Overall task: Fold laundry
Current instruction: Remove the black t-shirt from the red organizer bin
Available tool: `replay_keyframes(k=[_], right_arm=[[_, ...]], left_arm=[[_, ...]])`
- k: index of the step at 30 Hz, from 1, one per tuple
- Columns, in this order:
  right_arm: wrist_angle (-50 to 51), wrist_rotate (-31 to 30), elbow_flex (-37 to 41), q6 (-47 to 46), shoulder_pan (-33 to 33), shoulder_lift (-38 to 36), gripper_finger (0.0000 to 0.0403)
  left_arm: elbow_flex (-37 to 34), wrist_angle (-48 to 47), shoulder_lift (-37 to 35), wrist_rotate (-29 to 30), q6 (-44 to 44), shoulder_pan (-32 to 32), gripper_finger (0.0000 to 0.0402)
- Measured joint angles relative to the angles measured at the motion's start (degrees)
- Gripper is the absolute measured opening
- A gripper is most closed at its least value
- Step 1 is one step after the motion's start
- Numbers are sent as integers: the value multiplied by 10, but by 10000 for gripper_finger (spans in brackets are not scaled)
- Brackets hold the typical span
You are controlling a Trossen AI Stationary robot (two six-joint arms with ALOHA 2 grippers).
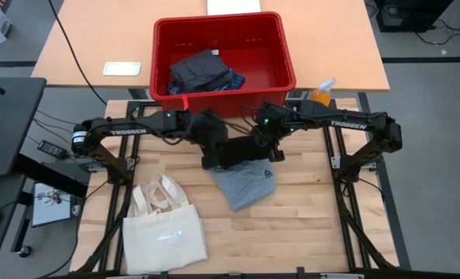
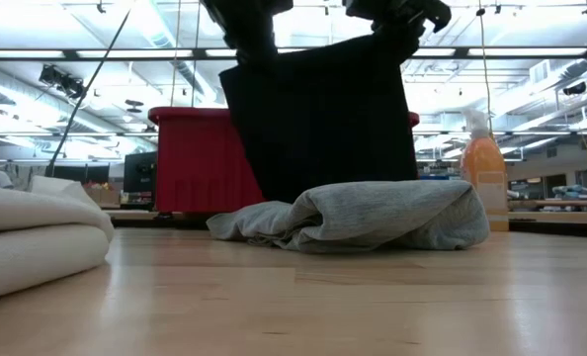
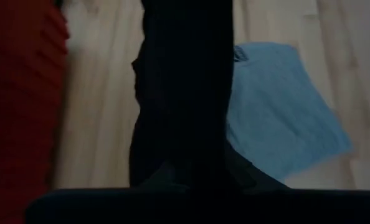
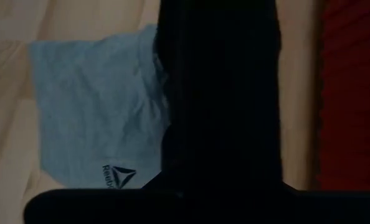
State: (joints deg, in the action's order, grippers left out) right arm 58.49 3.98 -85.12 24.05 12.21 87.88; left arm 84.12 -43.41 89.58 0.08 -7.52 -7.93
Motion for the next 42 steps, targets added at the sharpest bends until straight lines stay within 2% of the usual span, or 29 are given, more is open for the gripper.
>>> replay_keyframes(k=[11,15,18,25,29,36,42], right_arm=[[6,-1,0,-17,-24,1,55],[17,18,0,-45,-23,1,79],[41,36,0,-59,-28,1,122],[113,53,0,-110,-57,1,249],[153,61,0,-144,-73,1,291],[161,81,0,-210,-97,1,301],[96,94,0,-239,-131,1,288]], left_arm=[[0,3,5,0,21,36,34],[-2,2,5,-1,51,43,50],[-3,-1,5,-3,60,57,90],[-3,14,5,-25,115,96,223],[-3,40,5,-52,169,119,271],[-3,40,5,-52,248,146,285],[-2,35,51,19,255,196,285]])
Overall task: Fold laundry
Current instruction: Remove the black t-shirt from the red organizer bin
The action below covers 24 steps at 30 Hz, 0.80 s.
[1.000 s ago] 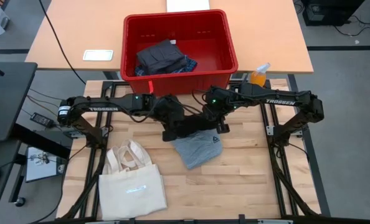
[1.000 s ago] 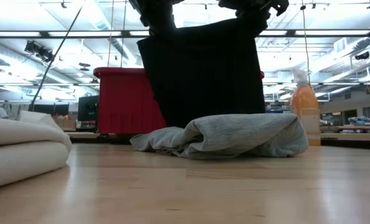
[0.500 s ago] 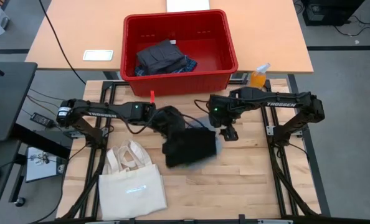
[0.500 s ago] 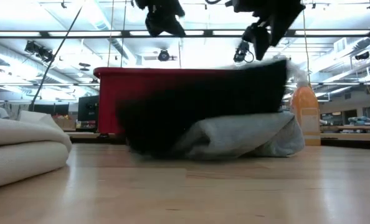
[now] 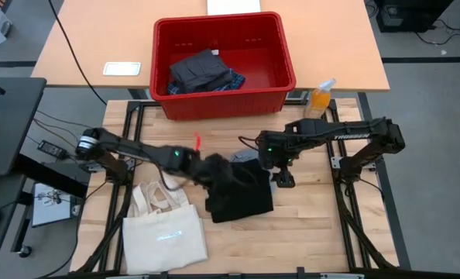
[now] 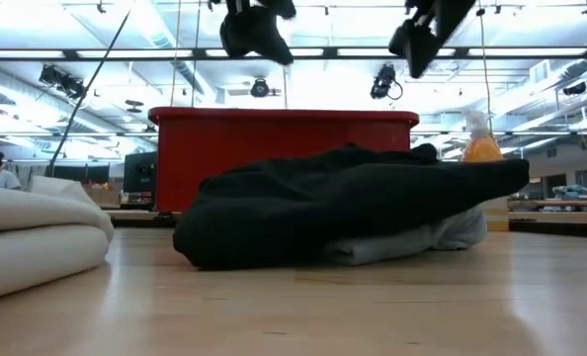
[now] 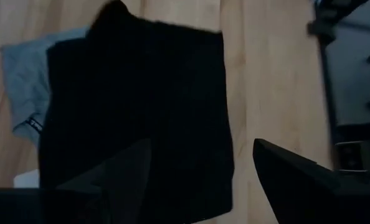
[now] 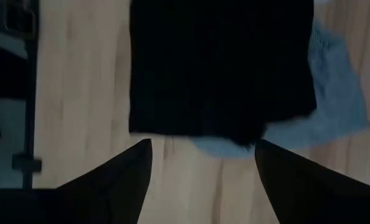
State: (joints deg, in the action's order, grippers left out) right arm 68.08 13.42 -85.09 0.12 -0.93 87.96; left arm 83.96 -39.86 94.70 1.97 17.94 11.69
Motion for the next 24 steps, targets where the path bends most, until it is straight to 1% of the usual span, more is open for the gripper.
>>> replay_keyframes(k=[5,7,10,12,14,17,21,24], right_arm=[[-85,-17,46,-6,-25,0,277],[-110,-11,75,-9,-28,0,272],[-121,5,108,-26,-26,-3,264],[-128,6,127,-32,-23,-18,259],[-140,3,148,-40,-21,-40,255],[-182,1,188,-65,-17,-83,249],[-222,7,235,-129,-17,-148,244],[-250,0,270,-198,-27,-189,244]], left_arm=[[0,3,51,78,2,39,285],[-1,2,66,92,8,44,285],[-1,8,68,112,11,42,278],[-1,19,64,141,5,39,266],[-1,19,60,157,-13,35,250],[-8,53,59,157,-49,27,225],[-84,149,52,123,-66,15,197],[-143,220,40,104,-61,2,183]])
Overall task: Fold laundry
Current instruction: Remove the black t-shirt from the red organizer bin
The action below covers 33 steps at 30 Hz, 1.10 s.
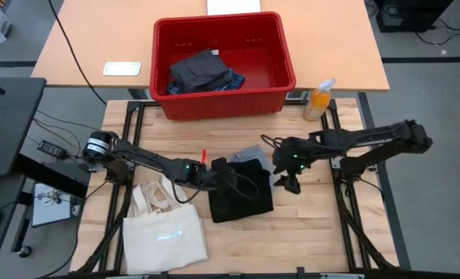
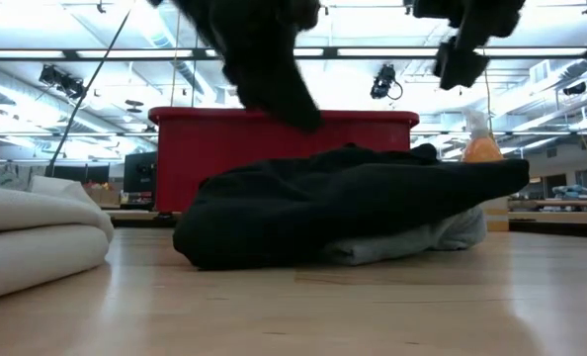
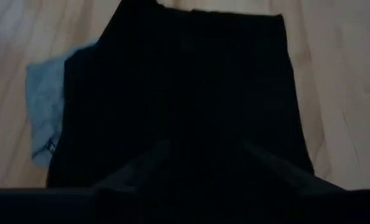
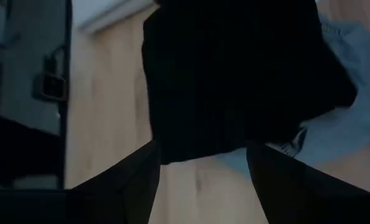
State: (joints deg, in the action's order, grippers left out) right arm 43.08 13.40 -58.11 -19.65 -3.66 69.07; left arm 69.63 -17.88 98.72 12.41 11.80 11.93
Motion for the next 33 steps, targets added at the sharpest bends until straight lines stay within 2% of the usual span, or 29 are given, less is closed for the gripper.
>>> replay_keyframes(k=[6,12,15,19,25,30,33], right_arm=[[-86,-17,96,-140,2,-44,246],[-211,-9,191,-215,38,-27,264],[-301,14,222,-235,51,-12,279],[-368,34,241,-239,65,21,295],[-485,112,240,-236,78,78,292],[-450,134,235,-281,82,102,279],[-448,144,235,-284,65,84,273]], left_arm=[[-51,70,-25,-39,33,-42,172],[-54,86,-40,-65,48,-74,172],[-52,96,-54,-106,76,-78,172],[-51,88,-62,-169,130,-69,172],[-51,56,-61,-174,188,-46,172],[-51,8,-64,-174,207,-33,172],[-51,-7,-66,-170,216,-24,172]])
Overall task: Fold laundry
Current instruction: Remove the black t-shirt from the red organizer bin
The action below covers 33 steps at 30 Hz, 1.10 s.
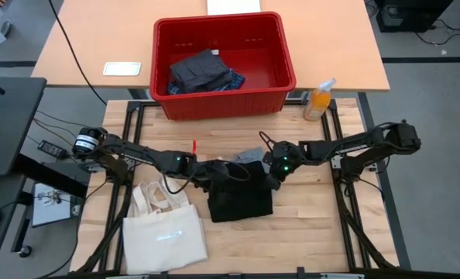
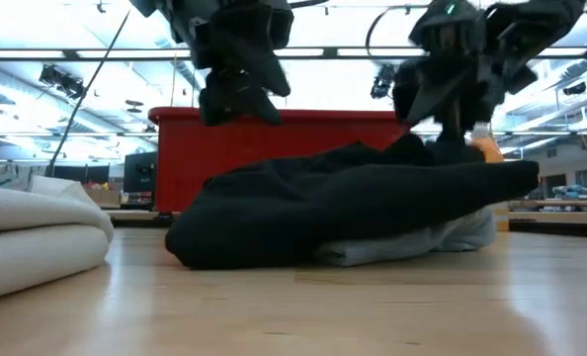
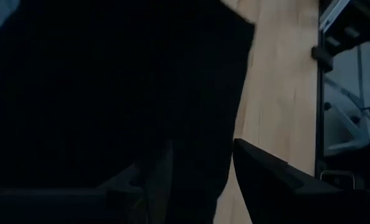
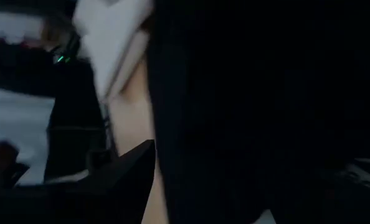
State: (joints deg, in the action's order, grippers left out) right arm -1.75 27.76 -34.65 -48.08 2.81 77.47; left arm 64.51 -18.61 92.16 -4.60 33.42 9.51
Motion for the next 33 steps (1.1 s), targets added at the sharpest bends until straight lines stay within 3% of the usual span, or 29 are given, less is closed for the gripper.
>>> replay_keyframes(k=[11,17,23,29,33], right_arm=[[166,-100,-1,-92,-20,-103,264],[133,-106,-1,-103,-18,-58,274],[50,-76,-1,-92,-18,-4,323],[49,-165,-1,-71,-19,13,348],[27,-162,-1,-44,-3,47,328]], left_arm=[[0,-11,-1,0,11,14,172],[0,-8,-1,5,-15,12,172],[0,-8,-1,9,-16,12,172],[0,-4,-1,12,-6,12,172],[0,1,-1,19,-11,12,172]])
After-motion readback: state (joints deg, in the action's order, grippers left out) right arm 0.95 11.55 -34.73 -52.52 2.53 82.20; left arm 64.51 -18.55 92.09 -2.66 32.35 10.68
